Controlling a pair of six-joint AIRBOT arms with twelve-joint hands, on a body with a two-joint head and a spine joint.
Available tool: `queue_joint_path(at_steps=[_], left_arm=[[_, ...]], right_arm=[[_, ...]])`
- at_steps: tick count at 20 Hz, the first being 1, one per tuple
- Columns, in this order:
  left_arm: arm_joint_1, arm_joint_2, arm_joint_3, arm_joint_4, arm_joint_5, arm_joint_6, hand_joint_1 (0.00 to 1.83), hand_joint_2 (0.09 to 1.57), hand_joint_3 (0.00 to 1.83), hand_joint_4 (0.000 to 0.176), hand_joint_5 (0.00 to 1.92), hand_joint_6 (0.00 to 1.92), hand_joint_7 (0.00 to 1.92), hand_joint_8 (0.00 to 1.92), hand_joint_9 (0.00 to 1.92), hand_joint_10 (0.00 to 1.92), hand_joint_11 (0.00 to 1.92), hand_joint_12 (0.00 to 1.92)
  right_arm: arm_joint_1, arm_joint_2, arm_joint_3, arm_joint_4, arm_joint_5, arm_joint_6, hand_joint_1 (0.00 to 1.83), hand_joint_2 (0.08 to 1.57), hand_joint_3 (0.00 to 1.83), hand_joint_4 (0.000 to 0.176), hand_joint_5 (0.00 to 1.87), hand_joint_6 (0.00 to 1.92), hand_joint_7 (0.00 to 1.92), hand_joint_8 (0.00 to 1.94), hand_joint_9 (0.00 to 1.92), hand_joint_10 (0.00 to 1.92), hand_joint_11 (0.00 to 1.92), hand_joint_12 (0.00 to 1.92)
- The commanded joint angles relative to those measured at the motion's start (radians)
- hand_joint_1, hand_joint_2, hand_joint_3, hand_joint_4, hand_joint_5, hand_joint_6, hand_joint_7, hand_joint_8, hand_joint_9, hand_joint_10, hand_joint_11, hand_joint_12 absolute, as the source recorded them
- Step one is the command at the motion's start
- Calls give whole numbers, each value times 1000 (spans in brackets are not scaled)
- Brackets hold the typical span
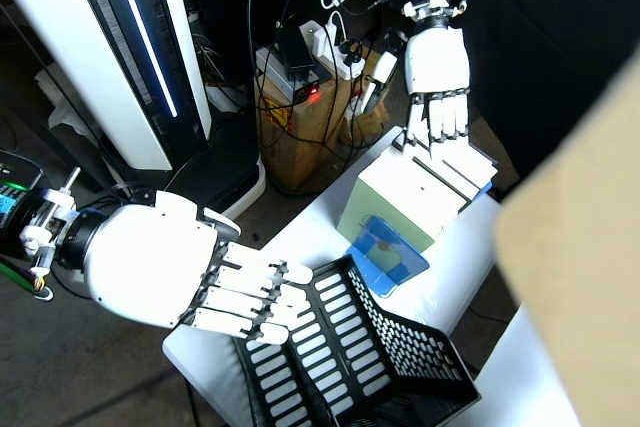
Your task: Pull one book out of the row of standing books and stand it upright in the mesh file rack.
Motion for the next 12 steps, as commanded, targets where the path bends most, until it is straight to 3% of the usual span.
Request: queue_joint_path(at_steps=[1,4,8,9,10,12], left_arm=[[-13,-1,4,0,-85,9,330,986,0,88,488,27,0,0,0,0,0,0],[-13,-9,5,4,-58,24,330,990,0,74,505,28,0,0,0,0,0,0],[-6,-21,5,11,-34,32,321,1021,12,70,488,13,0,0,0,0,0,0],[2,-21,0,11,-35,32,247,1027,13,111,470,4,0,0,0,0,0,0],[8,-21,-7,14,-36,32,226,1029,12,163,364,0,0,0,0,0,0,0],[25,-10,-32,22,-36,53,291,1021,3,114,486,22,0,0,0,0,0,0]], right_arm=[[-1,1,7,6,120,7,640,1350,4,0,0,0,0,0,0,0,0,0],[-5,-1,6,8,122,8,629,1349,2,0,0,0,0,0,0,0,0,0],[-15,-4,6,18,132,14,599,1349,2,0,0,0,0,0,0,0,0,0],[-19,-5,5,23,137,15,610,1348,1,0,0,0,0,0,0,0,0,0],[-20,-5,4,24,138,16,602,1349,1,0,0,0,0,0,0,0,0,0],[-20,-5,3,25,139,20,621,1351,1,0,0,0,0,0,0,0,0,0]])
